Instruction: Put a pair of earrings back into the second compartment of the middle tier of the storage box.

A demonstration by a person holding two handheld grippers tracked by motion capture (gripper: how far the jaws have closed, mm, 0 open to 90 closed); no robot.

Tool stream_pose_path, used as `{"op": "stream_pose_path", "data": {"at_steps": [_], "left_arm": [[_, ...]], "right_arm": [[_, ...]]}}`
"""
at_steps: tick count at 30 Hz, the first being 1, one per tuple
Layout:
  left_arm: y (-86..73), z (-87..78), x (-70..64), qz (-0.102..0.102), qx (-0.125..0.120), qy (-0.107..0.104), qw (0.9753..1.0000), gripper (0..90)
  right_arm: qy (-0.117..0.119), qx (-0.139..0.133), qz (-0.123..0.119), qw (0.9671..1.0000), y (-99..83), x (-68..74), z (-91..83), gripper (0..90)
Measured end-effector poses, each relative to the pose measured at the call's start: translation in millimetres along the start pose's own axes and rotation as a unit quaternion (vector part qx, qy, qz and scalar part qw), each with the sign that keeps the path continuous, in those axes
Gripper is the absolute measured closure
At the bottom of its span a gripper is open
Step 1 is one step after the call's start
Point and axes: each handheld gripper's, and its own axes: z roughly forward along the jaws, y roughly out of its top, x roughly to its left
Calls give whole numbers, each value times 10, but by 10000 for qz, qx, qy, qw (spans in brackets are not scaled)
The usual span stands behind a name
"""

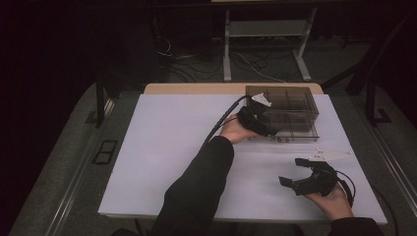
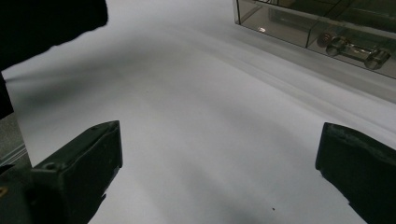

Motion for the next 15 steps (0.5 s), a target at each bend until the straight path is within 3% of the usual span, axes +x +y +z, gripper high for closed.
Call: {"op": "stream_pose_path", "data": {"at_steps": [5, 15], "left_arm": [[-74, -214, -7, -77, -136, 61, 9999, 177], [-298, -658, -22, -237, -263, 246, 9991, 28]], "right_arm": [[0, 3, -1, 10000, 2, 10, 6, 1], [-14, 14, 9, 10000, 2, 10, 6, 1]]}}
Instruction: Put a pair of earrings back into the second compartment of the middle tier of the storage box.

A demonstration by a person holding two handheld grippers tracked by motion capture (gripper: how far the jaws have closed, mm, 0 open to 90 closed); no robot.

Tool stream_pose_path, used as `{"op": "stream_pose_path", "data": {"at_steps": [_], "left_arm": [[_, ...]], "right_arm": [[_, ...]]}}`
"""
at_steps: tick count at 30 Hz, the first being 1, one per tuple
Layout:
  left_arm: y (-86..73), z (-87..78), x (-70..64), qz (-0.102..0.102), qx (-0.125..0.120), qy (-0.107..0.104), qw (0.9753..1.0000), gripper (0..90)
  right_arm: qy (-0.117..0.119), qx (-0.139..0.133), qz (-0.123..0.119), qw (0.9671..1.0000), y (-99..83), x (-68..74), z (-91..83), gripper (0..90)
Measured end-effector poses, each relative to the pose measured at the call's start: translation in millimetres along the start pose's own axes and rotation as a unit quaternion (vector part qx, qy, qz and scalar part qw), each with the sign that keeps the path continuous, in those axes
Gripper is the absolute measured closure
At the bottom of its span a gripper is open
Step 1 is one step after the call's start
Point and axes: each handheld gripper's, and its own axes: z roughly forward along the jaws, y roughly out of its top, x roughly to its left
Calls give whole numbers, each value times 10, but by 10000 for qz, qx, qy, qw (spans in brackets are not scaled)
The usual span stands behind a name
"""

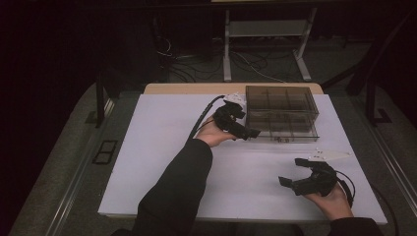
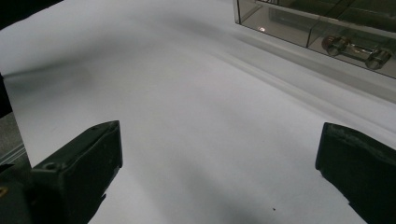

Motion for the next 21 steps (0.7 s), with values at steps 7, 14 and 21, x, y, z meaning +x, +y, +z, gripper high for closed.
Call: {"op": "stream_pose_path", "data": {"at_steps": [7, 14, 21], "left_arm": [[-199, -278, -19, -136, -142, 174, 9997, 0], [-429, -522, -41, -167, -261, 361, 9989, 0], [-733, -693, -76, -280, -331, 523, 9977, 0]], "right_arm": [[0, -2, -2, 10000, -1, -1, -1, 1], [-21, 0, 9, 10000, -4, -3, -3, 1], [-29, 24, 66, 10000, -10, 3, -4, 1]]}}
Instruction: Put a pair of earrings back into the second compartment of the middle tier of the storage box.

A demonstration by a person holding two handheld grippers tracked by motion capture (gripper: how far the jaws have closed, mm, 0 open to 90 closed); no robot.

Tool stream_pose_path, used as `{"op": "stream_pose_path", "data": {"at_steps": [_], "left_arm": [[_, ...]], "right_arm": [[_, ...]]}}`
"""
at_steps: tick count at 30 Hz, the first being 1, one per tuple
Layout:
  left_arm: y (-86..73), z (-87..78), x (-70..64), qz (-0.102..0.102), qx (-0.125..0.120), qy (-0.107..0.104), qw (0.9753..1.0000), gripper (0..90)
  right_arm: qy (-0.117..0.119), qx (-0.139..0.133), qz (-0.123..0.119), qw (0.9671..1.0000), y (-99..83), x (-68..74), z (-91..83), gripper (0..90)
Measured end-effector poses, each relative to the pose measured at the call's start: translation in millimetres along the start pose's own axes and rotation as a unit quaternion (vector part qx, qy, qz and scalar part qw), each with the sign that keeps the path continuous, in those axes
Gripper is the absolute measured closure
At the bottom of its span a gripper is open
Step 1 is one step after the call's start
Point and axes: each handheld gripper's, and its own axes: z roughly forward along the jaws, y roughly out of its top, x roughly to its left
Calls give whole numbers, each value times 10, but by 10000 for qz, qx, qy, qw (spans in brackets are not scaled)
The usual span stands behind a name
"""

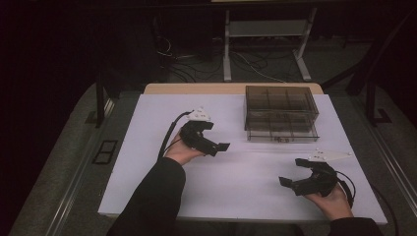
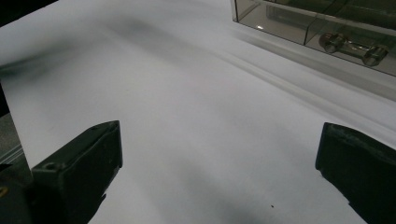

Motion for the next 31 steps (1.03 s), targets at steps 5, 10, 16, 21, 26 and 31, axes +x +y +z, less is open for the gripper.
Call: {"op": "stream_pose_path", "data": {"at_steps": [5, 10, 16, 21, 26, 31], "left_arm": [[-147, -132, 1, -58, -10, 126, 9999, 0], [-313, -284, -28, -101, -20, 279, 9996, 0], [-536, -446, -34, -252, -107, 387, 9989, 0], [-680, -525, -49, -364, -231, 445, 9981, 0], [-792, -560, -97, -380, -267, 410, 9981, 0], [-859, -576, -119, -406, -292, 414, 9979, 0]], "right_arm": [[-21, -12, -26, 10000, -2, -3, 3, 1], [-33, -17, -36, 10000, -8, -7, -1, 1], [-48, -1, -10, 10000, -9, -8, 1, 1], [-73, 14, 16, 10000, -12, -11, 5, 1], [-91, 12, 42, 9999, -16, -13, 1, 1], [-94, -21, 71, 9999, -21, -35, 0, 1]]}}
